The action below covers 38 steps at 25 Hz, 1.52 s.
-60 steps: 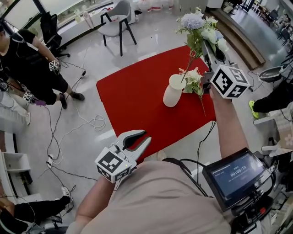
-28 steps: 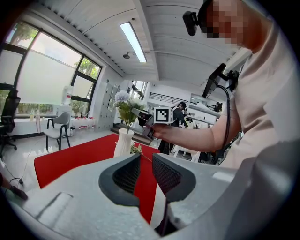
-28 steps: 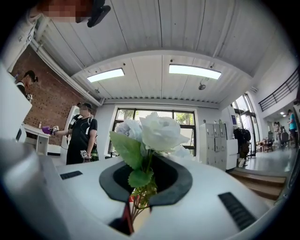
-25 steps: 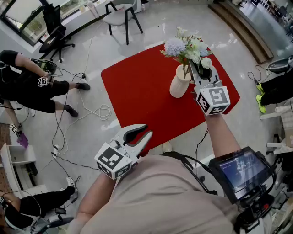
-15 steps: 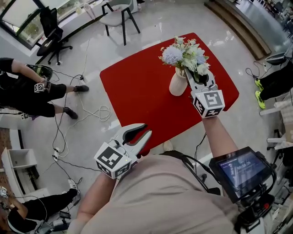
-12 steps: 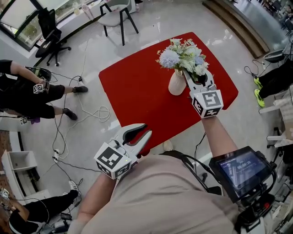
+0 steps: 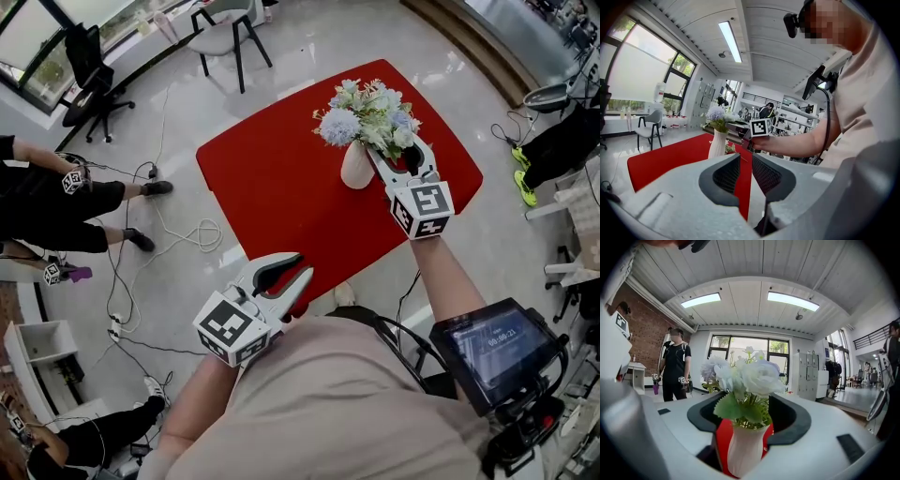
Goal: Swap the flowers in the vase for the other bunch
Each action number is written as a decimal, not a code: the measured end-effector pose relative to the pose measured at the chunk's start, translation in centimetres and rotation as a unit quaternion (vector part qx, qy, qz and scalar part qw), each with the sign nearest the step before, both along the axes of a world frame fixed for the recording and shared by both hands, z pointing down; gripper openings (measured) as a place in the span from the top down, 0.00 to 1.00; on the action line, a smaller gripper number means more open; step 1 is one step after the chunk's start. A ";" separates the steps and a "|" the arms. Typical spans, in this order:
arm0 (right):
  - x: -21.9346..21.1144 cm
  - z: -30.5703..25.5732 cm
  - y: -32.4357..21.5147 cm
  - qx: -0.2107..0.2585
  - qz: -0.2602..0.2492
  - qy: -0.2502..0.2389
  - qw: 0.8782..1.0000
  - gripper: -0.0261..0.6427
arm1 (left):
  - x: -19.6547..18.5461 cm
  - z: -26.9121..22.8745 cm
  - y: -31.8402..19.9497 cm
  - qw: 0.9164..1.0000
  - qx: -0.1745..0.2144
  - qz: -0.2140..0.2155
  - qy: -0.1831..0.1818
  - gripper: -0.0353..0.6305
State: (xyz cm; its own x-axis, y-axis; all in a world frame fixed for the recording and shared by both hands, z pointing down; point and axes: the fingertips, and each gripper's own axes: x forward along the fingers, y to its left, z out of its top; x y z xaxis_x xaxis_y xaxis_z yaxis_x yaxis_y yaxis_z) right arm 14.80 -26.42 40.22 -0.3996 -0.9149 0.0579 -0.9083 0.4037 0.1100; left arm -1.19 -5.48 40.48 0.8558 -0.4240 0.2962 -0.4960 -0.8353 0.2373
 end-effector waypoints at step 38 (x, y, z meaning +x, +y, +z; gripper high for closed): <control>1.9 1.7 7.0 -0.036 0.094 -0.012 0.995 0.51 | -2.3 0.8 2.6 0.997 -0.012 0.073 0.011 0.85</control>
State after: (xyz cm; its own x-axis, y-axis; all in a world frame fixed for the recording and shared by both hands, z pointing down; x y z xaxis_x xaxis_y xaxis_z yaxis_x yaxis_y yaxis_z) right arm 16.69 -19.45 41.87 -0.2237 -0.9674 0.1189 -0.9705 0.2324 0.0649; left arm -3.49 -2.88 41.32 0.9147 -0.2867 0.2848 -0.3631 -0.8924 0.2680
